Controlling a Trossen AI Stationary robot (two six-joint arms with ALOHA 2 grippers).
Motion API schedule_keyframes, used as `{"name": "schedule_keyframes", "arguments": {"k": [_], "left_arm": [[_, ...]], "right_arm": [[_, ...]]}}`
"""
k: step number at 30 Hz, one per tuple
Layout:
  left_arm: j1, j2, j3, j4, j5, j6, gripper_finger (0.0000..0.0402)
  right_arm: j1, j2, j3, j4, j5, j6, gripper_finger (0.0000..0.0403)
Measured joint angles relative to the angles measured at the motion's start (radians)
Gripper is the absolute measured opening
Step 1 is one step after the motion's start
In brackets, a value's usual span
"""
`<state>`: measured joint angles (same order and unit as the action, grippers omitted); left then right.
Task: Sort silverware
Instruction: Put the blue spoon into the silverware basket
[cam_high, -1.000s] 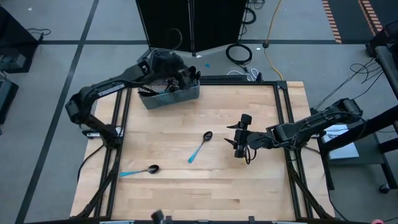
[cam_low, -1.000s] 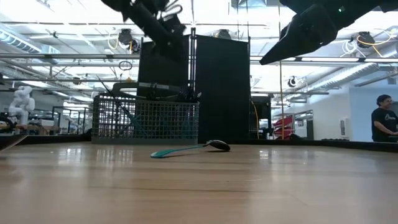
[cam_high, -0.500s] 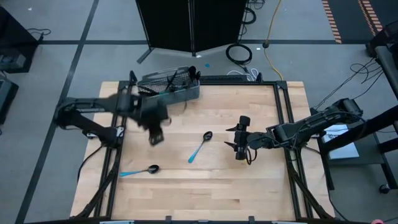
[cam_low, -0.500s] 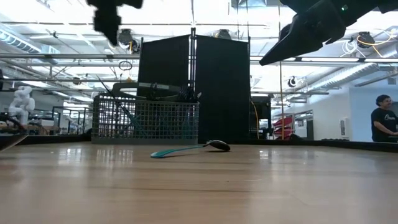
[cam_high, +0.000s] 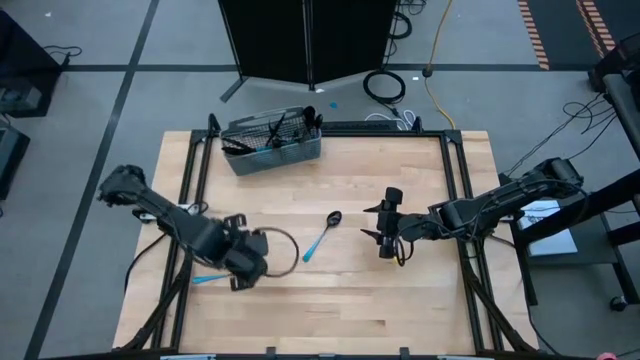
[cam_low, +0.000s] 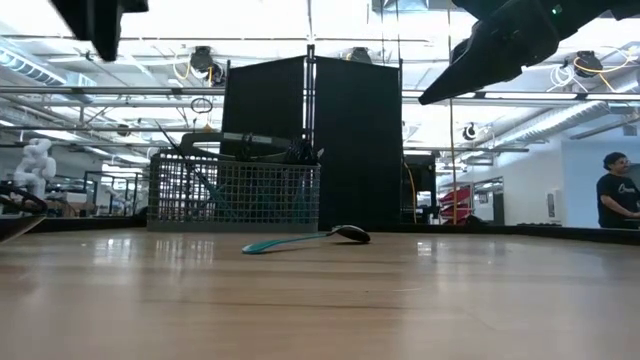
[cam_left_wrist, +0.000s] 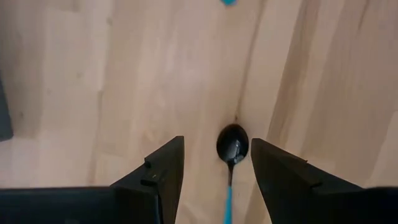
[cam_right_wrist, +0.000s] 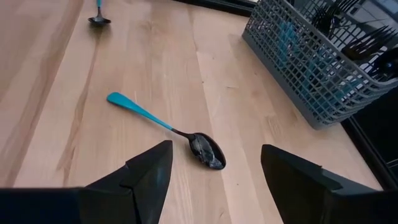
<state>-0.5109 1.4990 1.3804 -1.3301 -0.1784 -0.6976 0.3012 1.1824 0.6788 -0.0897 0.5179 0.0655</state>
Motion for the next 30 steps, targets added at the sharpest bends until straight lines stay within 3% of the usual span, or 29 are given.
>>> {"name": "schedule_keyframes", "arguments": {"k": [7,21,30], "left_arm": [[-0.036,0.143,-0.021,-0.030,0.118,0.003,0.0182],[-0.085,0.126,-0.399,0.288,0.296,-0.021,0.0182],[-0.107,0.126,-0.523,0.387,0.306,-0.053,0.0182]], "right_arm": [[0.000,0.000,0.000,-0.005,0.000,0.000,0.0242],[0.000,0.000,0.000,-0.053,0.000,0.001,0.0242],[0.000,0.006,0.000,-0.056,0.001,0.031,0.0242]]}}
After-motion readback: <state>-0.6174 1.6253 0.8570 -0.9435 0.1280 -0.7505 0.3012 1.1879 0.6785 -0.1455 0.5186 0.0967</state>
